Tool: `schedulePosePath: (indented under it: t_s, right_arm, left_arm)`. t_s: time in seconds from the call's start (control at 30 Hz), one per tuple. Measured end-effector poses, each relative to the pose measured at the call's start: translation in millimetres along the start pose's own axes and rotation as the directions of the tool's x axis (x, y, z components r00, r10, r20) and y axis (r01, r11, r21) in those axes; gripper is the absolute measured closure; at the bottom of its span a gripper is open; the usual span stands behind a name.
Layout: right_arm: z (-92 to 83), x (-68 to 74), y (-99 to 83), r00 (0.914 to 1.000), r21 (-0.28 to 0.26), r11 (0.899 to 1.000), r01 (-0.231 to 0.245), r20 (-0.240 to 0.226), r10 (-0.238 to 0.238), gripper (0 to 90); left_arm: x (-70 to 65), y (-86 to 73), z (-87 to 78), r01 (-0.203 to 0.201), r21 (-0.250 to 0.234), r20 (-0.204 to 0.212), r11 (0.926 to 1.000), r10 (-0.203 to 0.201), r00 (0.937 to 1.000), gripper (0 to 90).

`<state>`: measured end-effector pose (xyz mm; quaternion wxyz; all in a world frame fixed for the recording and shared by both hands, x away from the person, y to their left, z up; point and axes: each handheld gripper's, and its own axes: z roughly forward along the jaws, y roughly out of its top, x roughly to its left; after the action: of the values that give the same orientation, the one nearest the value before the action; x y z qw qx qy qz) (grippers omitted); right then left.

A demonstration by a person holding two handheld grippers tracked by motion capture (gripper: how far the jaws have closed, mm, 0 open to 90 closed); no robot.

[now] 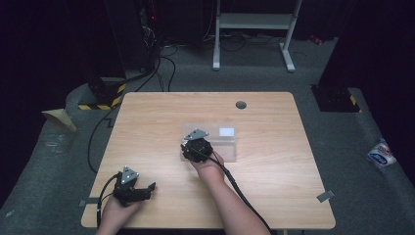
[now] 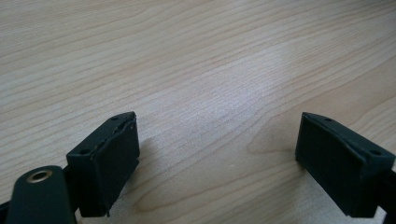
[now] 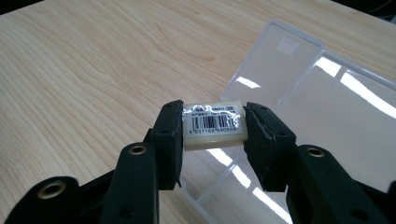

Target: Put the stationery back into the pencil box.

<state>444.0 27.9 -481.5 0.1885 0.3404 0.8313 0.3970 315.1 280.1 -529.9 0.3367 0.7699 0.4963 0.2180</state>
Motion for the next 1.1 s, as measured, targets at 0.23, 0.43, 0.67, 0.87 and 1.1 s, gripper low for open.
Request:
schedulePosePath:
  t_s: [0.23, 0.43, 0.67, 0.87, 1.1]
  right_arm:
    - [10.5, -0.9, -3.6, 1.0, 0.032, 0.999, 0.004, -0.008, -0.004, 58.2]
    - [15.1, 3.8, -5.9, 0.9997, 0.035, 0.999, 0.022, -0.01, -0.022, 58.1]
    - [20.2, 2.0, 1.1, 0.9995, 0.051, 0.998, 0.033, -0.006, -0.032, 58.1]
    - [21.8, 1.1, 2.2, 0.9983, 0.064, 0.996, 0.058, -0.013, -0.057, 58.1]
    - [24.7, -1.5, -2.4, 0.9983, 0.09, 0.994, 0.058, -0.004, -0.058, 58.0]
  left_arm:
    - [0.0, 0.0, 0.0, 0.001, -0.001, 0.001, 1.0, -0.001, 1.0, 13.6]
    - [0.0, 0.0, 0.0, 0.001, -0.001, 0.001, 1.0, -0.001, 1.0, 13.7]
    - [0.3, 0.0, 0.1, -0.003, -0.001, 0.001, 1.0, 0.003, 1.0, 13.7]
    - [0.3, 0.1, 0.1, -0.001, 0.0, 0.003, 1.0, 0.001, 1.0, 13.7]
    - [0.3, 0.0, 0.1, -0.001, 0.0, 0.004, 1.0, 0.001, 1.0, 13.6]
